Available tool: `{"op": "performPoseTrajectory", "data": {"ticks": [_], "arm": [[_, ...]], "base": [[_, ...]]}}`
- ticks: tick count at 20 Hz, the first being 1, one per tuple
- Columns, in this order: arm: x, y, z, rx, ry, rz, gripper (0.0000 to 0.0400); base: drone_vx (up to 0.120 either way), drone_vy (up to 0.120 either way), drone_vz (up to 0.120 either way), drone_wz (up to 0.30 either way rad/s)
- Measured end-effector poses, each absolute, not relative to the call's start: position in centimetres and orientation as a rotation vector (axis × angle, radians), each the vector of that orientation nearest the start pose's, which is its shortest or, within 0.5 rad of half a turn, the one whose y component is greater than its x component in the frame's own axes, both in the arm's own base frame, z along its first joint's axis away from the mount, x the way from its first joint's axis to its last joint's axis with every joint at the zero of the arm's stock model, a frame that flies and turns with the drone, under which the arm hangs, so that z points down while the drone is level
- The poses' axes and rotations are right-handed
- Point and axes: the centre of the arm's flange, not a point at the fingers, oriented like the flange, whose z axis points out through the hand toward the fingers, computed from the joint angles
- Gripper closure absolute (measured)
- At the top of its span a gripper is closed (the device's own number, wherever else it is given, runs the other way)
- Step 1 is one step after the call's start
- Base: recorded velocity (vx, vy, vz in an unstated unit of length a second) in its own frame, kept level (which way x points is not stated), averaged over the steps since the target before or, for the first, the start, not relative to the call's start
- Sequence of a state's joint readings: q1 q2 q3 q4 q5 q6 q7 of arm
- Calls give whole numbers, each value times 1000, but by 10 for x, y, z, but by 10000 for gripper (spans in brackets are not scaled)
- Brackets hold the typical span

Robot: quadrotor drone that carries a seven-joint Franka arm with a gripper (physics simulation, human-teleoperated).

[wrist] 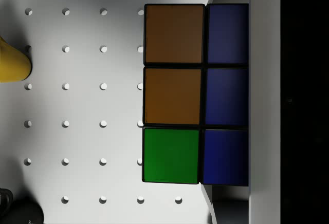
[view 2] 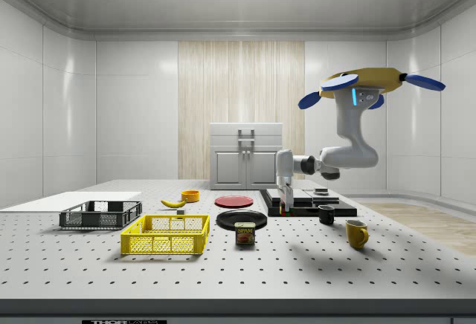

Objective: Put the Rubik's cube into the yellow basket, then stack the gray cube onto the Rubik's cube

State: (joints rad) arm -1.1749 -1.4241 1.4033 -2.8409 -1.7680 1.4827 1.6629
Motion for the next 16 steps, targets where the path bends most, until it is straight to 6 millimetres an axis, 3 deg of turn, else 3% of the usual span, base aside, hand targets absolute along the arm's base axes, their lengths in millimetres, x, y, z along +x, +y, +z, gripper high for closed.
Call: {"op": "performPoseTrajectory", "data": {"ticks": [4,11,16], "arm": [[319,6,481,5,-5,785,78],[319,6,481,5,-5,785,78],[319,6,481,5,-5,785,78]], "base": [[120,120,0,0],[120,0,0,0],[120,48,0,0]]}}
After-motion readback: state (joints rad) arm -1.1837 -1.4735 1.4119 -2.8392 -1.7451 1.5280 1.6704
